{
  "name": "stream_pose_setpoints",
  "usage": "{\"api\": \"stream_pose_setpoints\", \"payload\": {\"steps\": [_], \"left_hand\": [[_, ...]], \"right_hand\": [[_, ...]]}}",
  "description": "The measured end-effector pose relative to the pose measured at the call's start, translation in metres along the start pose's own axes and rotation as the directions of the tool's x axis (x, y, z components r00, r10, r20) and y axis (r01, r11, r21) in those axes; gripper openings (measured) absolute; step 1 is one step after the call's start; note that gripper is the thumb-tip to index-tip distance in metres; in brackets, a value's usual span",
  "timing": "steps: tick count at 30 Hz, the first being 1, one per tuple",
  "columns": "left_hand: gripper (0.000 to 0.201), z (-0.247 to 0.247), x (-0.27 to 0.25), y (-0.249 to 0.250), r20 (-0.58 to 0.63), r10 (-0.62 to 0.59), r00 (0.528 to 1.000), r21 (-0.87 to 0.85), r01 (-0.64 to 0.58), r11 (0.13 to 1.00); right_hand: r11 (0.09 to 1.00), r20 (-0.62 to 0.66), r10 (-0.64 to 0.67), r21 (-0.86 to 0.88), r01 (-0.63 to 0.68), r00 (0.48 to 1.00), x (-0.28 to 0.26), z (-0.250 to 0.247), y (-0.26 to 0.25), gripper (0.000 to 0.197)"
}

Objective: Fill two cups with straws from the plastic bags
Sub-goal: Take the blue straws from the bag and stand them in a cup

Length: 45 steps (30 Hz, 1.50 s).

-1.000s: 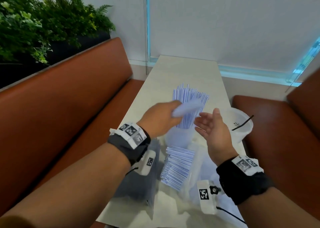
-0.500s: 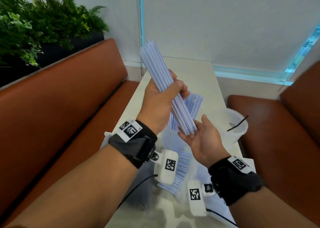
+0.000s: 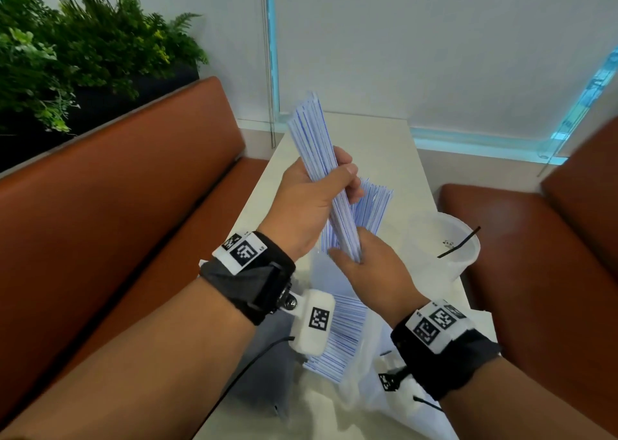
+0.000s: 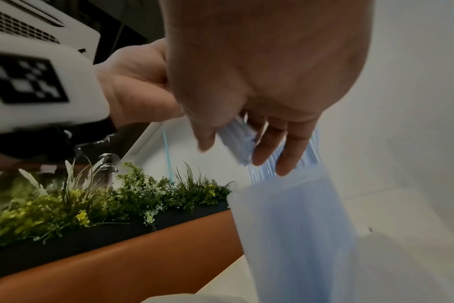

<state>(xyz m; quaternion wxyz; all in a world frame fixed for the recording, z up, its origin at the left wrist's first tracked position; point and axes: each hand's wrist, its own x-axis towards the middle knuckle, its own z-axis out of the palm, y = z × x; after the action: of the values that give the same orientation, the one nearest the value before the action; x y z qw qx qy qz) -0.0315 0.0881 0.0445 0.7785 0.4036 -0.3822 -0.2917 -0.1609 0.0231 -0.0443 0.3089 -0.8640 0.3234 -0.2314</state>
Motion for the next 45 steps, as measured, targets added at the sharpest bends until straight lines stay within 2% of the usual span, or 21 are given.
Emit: {"api": "stream_pose_setpoints", "payload": {"steps": [3,4,5,7,10,14,16,17,18,19,20,22,25,27,30,32,35,37,39,41,45], "left_hand": [[0.012,-0.010,0.026,0.010,-0.145,0.127,0.981,0.043,-0.122,0.992],[0.011,-0.014,0.035,0.012,-0.199,0.153,0.968,0.028,-0.151,0.988],[0.010,-0.018,0.042,0.010,-0.230,0.177,0.957,0.059,-0.168,0.984],[0.007,-0.022,0.047,-0.006,-0.220,0.176,0.959,0.276,-0.112,0.955],[0.012,-0.033,0.044,-0.046,-0.179,0.055,0.982,0.564,0.056,0.824],[0.016,-0.058,0.051,-0.083,-0.219,-0.048,0.975,0.690,0.189,0.699],[0.019,-0.060,0.055,-0.095,-0.145,-0.180,0.973,0.742,0.227,0.630],[0.027,-0.059,0.056,-0.100,-0.082,-0.268,0.960,0.784,0.228,0.578],[0.044,-0.058,0.058,-0.105,-0.034,-0.345,0.938,0.822,0.223,0.524],[0.067,-0.056,0.059,-0.107,-0.016,-0.397,0.917,0.843,0.226,0.488],[0.091,-0.055,0.061,-0.106,-0.018,-0.416,0.909,0.834,0.243,0.495],[0.120,-0.052,0.069,-0.102,-0.016,-0.372,0.928,0.757,0.254,0.602],[0.133,-0.040,0.084,-0.093,0.051,-0.301,0.952,0.688,0.185,0.702],[0.133,-0.027,0.096,-0.092,0.133,-0.316,0.939,0.729,0.123,0.674],[0.128,-0.012,0.105,-0.091,0.274,-0.410,0.870,0.847,-0.016,0.532],[0.121,-0.007,0.104,-0.090,0.299,-0.395,0.869,0.854,-0.059,0.517],[0.125,0.000,0.098,-0.090,0.360,-0.370,0.856,0.858,-0.149,0.492],[0.125,0.008,0.091,-0.093,0.429,-0.380,0.820,0.877,-0.276,0.394],[0.118,0.015,0.087,-0.096,0.451,-0.370,0.812,0.886,-0.359,0.293],[0.102,0.021,0.088,-0.099,0.419,-0.357,0.835,0.905,-0.351,0.241],[0.051,0.021,0.098,-0.100,0.328,-0.379,0.865,0.943,-0.274,0.191]], "right_hand": [[0.965,0.059,-0.007,-0.261,0.023,0.998,0.006,-0.002,0.015,0.063],[0.936,0.103,0.013,-0.351,0.024,0.995,0.009,-0.001,0.020,0.065],[0.905,0.161,0.032,-0.424,0.039,0.986,0.011,0.001,0.024,0.061],[0.859,0.261,0.072,-0.507,0.073,0.963,0.018,0.008,0.032,0.045],[0.845,0.313,0.072,-0.523,0.109,0.947,0.023,0.015,0.039,0.031],[0.854,0.307,-0.020,-0.490,0.176,0.951,0.022,0.021,0.049,0.024],[0.846,0.315,-0.028,-0.497,0.190,0.949,0.022,0.021,0.051,0.023],[0.844,0.322,-0.023,-0.501,0.191,0.946,0.022,0.022,0.051,0.023],[0.847,0.328,-0.018,-0.497,0.189,0.944,0.022,0.021,0.050,0.022],[0.852,0.331,-0.016,-0.489,0.186,0.944,0.022,0.021,0.049,0.021],[0.856,0.332,-0.014,-0.484,0.183,0.943,0.022,0.020,0.047,0.020],[0.851,0.341,-0.003,-0.493,0.182,0.940,0.021,0.018,0.044,0.021],[0.839,0.365,0.038,-0.517,0.169,0.930,0.020,0.015,0.037,0.021],[0.831,0.383,0.052,-0.529,0.173,0.922,0.019,0.012,0.033,0.022],[0.839,0.405,0.065,-0.517,0.169,0.912,0.018,0.007,0.027,0.025],[0.842,0.407,0.073,-0.515,0.162,0.911,0.018,0.005,0.024,0.027],[0.852,0.408,0.086,-0.502,0.145,0.909,0.018,0.005,0.023,0.028],[0.853,0.407,0.095,-0.504,0.136,0.909,0.019,0.006,0.023,0.028],[0.839,0.408,0.096,-0.524,0.147,0.908,0.020,0.008,0.024,0.030],[0.834,0.407,0.093,-0.531,0.152,0.909,0.020,0.009,0.024,0.032],[0.825,0.413,0.080,-0.539,0.172,0.907,0.020,0.010,0.026,0.036]]}}
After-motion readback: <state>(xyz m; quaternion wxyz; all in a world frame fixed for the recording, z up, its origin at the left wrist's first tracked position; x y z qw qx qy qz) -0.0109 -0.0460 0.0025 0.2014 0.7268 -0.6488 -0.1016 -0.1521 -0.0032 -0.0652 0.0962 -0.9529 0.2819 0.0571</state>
